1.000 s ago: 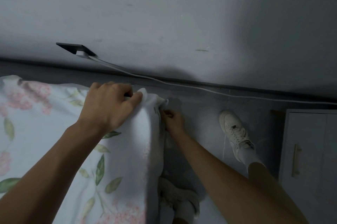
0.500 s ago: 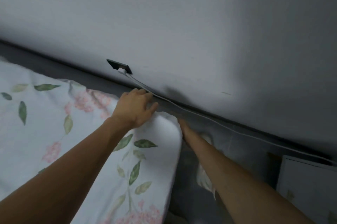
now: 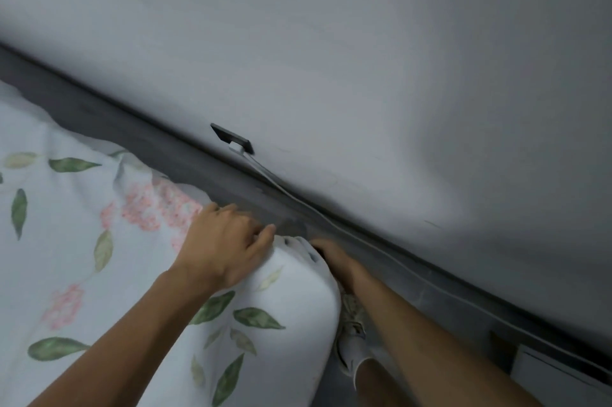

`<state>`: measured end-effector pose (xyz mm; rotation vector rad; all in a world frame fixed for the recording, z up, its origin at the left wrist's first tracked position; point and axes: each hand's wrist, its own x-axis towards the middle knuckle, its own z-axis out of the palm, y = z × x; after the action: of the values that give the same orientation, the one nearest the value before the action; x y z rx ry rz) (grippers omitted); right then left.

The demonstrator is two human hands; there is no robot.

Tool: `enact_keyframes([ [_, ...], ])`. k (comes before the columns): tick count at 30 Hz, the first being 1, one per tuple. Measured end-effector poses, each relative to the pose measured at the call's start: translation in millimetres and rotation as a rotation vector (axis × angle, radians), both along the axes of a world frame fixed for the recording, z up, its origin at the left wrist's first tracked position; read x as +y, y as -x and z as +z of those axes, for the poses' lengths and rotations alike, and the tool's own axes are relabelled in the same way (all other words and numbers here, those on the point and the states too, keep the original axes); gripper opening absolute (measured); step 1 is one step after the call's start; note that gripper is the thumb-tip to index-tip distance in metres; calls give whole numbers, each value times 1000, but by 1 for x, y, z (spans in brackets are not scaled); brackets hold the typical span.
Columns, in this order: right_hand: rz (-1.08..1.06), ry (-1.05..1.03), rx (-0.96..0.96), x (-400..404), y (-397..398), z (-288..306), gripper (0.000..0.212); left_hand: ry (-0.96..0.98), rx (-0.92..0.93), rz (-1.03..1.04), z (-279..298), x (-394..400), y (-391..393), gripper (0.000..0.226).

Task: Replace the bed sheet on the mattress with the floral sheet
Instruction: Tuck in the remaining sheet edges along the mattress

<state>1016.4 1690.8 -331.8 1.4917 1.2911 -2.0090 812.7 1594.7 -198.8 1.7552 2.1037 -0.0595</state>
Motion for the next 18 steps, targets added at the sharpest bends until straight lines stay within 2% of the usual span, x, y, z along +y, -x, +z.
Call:
enact_keyframes([
  [3, 236, 5, -16, 3, 15, -1, 36, -52, -20, 21, 4, -1, 1, 58],
  [5, 340, 98, -47, 7, 27, -3, 30, -45, -16, 19, 2, 0, -1, 57],
  [6, 393, 110, -74, 8, 32, -6, 36, -28, -18, 22, 0, 1, -1, 58],
  [7, 442, 83, -114, 10, 36, -11, 51, -12, -20, 25, -2, 2, -1, 59],
  [8, 488, -35, -167, 12, 39, -11, 64, 3, -20, 29, -3, 2, -1, 60],
  [9, 536, -213, -208, 13, 40, -10, 68, 20, -20, 30, -5, 2, -1, 60],
  [11, 643, -575, -238, 17, 43, -3, 54, 40, -15, 28, -7, 2, -1, 63],
  [12, 654, -664, -231, 19, 46, -3, 43, 49, -7, 25, -8, 2, -1, 65],
  [13, 635, -664, -217, 21, 51, -5, 34, 57, -2, 21, -8, 4, -1, 67],
  [16, 496, -371, -95, 24, 81, 4, 19, 120, -30, -9, -17, 10, 1, 70],
  [18, 520, -267, -22, 21, 103, 8, 14, 127, -81, -37, -23, 13, 6, 66],
])
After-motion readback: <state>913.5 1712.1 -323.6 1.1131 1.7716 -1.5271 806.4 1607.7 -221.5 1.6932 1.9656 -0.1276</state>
